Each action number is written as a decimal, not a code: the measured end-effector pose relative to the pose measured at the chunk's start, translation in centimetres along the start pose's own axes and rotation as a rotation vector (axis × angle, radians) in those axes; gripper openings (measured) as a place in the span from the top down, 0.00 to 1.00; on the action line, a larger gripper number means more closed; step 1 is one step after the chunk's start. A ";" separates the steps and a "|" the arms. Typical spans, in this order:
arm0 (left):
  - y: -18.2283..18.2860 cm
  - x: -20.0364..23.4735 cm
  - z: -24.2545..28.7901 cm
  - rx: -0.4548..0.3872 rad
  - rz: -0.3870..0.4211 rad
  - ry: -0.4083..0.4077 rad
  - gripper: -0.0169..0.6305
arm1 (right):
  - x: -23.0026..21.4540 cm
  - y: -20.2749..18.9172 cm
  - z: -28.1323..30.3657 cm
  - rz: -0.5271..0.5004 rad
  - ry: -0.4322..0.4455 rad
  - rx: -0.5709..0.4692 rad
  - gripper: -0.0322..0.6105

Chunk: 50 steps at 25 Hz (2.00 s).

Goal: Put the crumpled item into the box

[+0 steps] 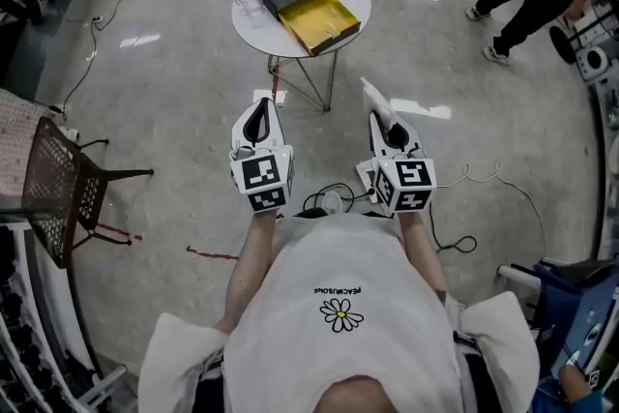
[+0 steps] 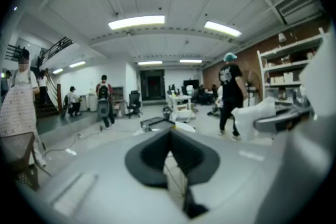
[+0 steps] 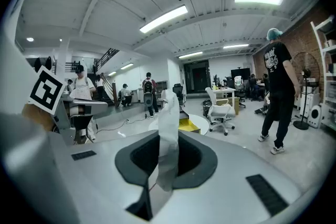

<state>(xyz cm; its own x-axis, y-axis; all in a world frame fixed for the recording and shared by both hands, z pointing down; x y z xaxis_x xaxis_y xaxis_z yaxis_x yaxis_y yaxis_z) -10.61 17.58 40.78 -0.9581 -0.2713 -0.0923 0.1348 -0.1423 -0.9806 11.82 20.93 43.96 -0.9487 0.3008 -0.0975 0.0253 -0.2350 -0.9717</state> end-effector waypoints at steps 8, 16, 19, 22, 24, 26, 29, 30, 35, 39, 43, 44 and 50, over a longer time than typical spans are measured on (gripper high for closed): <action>-1.1 0.1 -1.5 0.018 -0.017 0.033 0.97 | -1.1 -0.8 0.4 0.042 0.007 0.016 0.89; 0.2 0.0 1.3 -0.015 -0.002 0.024 0.97 | -2.3 -1.1 2.2 0.066 0.003 0.017 0.89; 0.6 0.5 2.7 -0.026 -0.001 0.011 0.97 | -2.4 -0.7 3.6 0.067 0.004 0.018 0.89; 0.4 1.3 4.7 -0.019 -0.005 0.007 0.97 | -2.5 0.1 5.2 0.047 0.010 0.012 0.89; 0.5 2.0 6.5 -0.015 -0.011 0.009 0.97 | -3.0 0.5 6.5 0.041 0.006 0.013 0.89; 0.9 2.6 8.3 -0.016 -0.016 0.009 0.97 | -3.6 0.8 7.9 0.044 -0.004 0.021 0.89; 1.5 3.4 11.1 -0.016 -0.018 -0.007 0.97 | -4.6 1.1 10.2 0.040 -0.018 0.040 0.89; 1.6 3.7 12.1 -0.012 -0.019 -0.014 0.97 | -4.9 1.3 11.1 0.036 -0.023 0.047 0.89; 2.4 5.8 17.7 -0.003 -0.026 -0.051 0.97 | -5.7 3.6 16.6 0.027 -0.027 0.038 0.89; 3.0 7.8 22.5 0.006 -0.023 -0.089 0.97 | -6.4 5.2 20.8 -0.007 -0.035 0.038 0.89; 3.4 9.8 27.7 0.008 -0.030 -0.123 0.97 | -6.9 6.6 25.2 -0.005 -0.064 0.031 0.89; 3.5 10.2 28.8 0.009 -0.033 -0.128 0.97 | -7.0 6.9 26.3 -0.004 -0.070 0.028 0.89; 2.5 11.1 32.3 0.042 -0.054 -0.147 0.97 | -6.7 7.6 30.4 -0.016 -0.058 0.039 0.89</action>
<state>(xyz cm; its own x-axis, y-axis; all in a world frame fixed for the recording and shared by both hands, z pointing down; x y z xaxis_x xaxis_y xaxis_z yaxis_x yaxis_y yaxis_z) -12.72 -16.53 42.94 -0.9174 -0.3978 -0.0099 0.0972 -0.1998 -0.9750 8.78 -11.01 43.81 -0.9655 0.2513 -0.0682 -0.0013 -0.2664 -0.9639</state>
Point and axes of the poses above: the fingertips, and each gripper's own axes: z forward along the fingers, x to its left, y out of its top, the point moved 4 cm from there along -z, backward along the fingers, and after that the axes turned 5 degrees about -x, right-handed, at the moved point
